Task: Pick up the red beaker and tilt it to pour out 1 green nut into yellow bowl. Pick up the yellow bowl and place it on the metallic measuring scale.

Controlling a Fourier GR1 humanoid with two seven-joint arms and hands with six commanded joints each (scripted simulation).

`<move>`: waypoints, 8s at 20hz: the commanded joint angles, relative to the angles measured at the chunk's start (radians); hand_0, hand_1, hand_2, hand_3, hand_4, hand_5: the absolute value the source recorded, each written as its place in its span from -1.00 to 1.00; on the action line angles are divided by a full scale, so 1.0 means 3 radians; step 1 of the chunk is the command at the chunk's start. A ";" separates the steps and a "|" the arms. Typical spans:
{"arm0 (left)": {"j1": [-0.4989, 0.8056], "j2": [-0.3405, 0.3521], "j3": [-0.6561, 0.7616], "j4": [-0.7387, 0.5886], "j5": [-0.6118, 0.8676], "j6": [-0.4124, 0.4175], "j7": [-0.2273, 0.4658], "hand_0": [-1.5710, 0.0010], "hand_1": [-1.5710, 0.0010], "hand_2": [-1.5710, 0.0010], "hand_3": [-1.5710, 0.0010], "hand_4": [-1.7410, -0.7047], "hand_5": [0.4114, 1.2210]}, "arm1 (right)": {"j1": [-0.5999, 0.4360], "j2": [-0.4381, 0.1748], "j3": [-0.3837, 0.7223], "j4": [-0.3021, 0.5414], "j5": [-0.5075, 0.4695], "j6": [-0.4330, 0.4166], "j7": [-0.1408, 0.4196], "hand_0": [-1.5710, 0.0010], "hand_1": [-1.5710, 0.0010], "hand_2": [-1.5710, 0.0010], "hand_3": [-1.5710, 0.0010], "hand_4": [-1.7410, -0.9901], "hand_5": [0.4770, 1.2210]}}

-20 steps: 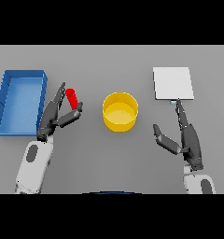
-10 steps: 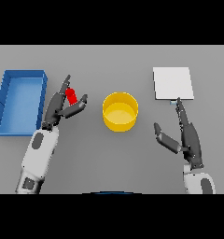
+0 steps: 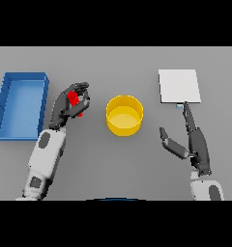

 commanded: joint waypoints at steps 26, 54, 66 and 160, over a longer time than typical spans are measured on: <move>-0.0300 0.0488 -0.0872 -0.0713 -0.0638 -0.0050 0.0782 -0.99 -0.99 -0.99 -0.99 -0.98 0.73 | 0.0069 -0.0049 -0.0012 -0.0036 0.0069 -0.0031 -0.0031 1.00 1.00 1.00 1.00 0.29 -0.46; -0.1958 0.1069 -0.3339 -0.0006 -0.2821 -0.1264 0.0853 -1.00 -1.00 -1.00 -0.92 -0.98 1.00 | 0.0100 0.0140 -0.0016 -0.0042 -0.0117 -0.0017 -0.0063 1.00 1.00 1.00 1.00 0.20 -0.56; -0.2544 0.0952 -0.4097 0.0364 -0.3219 -0.1469 0.0568 -1.00 -1.00 -1.00 -0.99 -0.99 1.00 | 0.0096 0.0116 0.0027 -0.0041 0.0110 -0.0138 0.0027 1.00 1.00 1.00 1.00 0.34 -0.72; -0.0238 0.3041 -0.2177 -0.1022 0.1256 0.0667 0.2199 1.00 1.00 1.00 1.00 0.82 -0.24 | -0.1870 -0.1066 0.1197 0.0864 0.1594 0.1245 -0.0089 1.00 1.00 1.00 1.00 0.24 -0.48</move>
